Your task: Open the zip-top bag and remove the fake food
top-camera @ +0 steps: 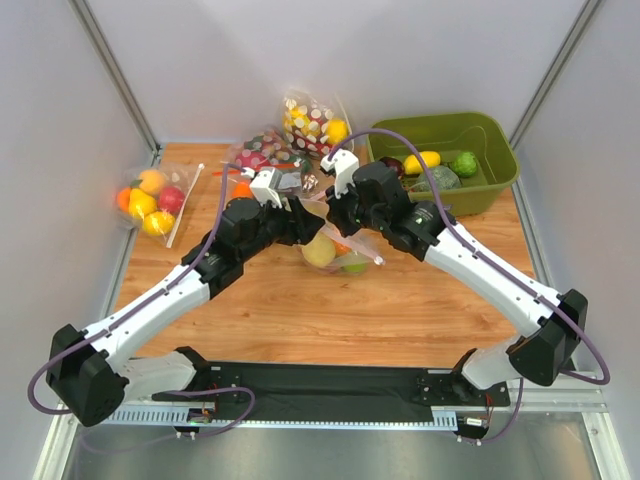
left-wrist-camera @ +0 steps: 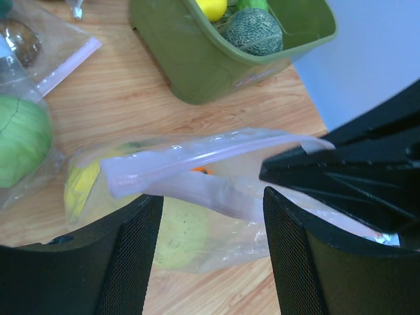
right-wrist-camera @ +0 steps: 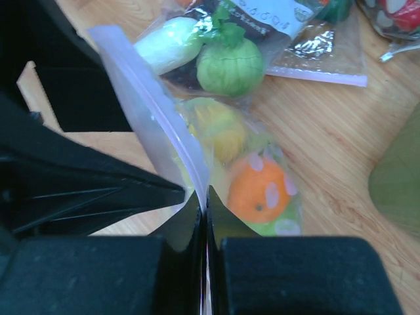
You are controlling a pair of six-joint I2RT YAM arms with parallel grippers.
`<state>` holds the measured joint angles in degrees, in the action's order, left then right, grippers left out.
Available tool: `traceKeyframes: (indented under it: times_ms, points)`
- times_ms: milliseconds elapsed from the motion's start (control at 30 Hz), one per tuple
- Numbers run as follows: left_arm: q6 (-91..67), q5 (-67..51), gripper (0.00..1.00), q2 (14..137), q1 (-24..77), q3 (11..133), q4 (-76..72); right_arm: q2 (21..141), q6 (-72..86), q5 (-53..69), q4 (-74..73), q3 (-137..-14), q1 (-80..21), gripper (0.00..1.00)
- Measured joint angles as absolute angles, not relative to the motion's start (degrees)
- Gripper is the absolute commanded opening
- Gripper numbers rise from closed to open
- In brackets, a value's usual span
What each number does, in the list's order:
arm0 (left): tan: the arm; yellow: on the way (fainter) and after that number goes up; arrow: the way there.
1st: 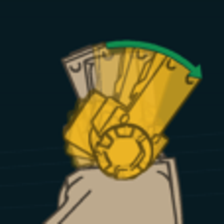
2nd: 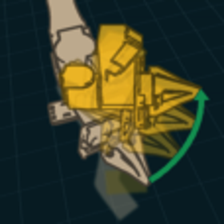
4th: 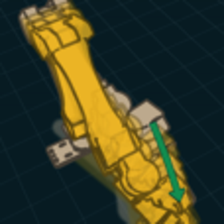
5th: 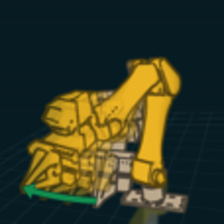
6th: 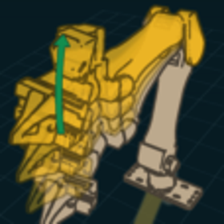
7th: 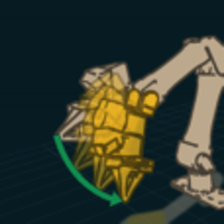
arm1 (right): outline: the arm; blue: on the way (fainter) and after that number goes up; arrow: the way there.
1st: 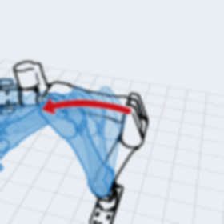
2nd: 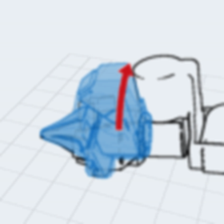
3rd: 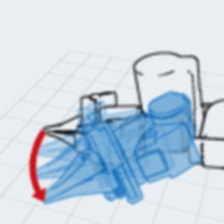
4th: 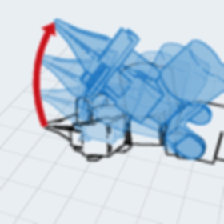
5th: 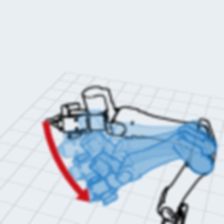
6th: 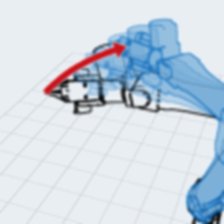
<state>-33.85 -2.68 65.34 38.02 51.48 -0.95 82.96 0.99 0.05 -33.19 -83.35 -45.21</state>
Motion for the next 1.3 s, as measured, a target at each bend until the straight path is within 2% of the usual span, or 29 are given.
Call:
traceKeyframes:
  times_ms: [200, 300, 333, 400, 433, 533, 767, 1000, 1300]
  points:
    - [-34.02, 0.08, 0.68, 65.82, 38.87, 51.81, 0.43, 82.11, 1.78, 1.32, -32.67, -81.32, -46.5, 0.0]
    - [-34.59, 0.86, 0.45, 66.13, 38.94, 51.81, 0.47, 82.06, 2.39, 2.76, -32.23, -80.6, -47.4, 0.0]
    - [-34.7, 0.95, 0.34, 66.24, 39.03, 51.81, 0.45, 82.06, 2.57, 3.11, -32.21, -80.47, -47.81, 0.0]
    - [-34.72, 0.97, 0.24, 66.39, 39.24, 51.81, 0.54, 82.06, 2.66, 3.31, -32.21, -80.38, -48.36, 0.0]
    - [-34.61, 0.97, 0.13, 66.41, 39.31, 51.81, 0.64, 82.06, 2.66, 3.33, -32.18, -80.38, -48.45, 0.0]
    - [-34.52, 0.95, 0.0, 66.35, 39.35, 51.81, 0.89, 82.06, 2.48, 2.74, -32.14, -80.38, -48.49, 0.0]
    - [-31.03, -1.54, 0.0, 63.4, 39.35, 52.56, 7.4, 82.19, 0.3, -2.61, -32.16, -80.4, -45.87, 0.0]
    - [-21.26, -7.35, 0.0, 61.76, 39.42, 61.76, 22.13, 82.65, -0.89, -5.21, -32.08, -81.01, -37.71, 0.0]
    - [-12.14, -12.88, 0.0, 62.57, 39.59, 67.26, 31.07, 82.63, -1.34, -6.17, -33.41, -81.69, -35.53, 0.0]
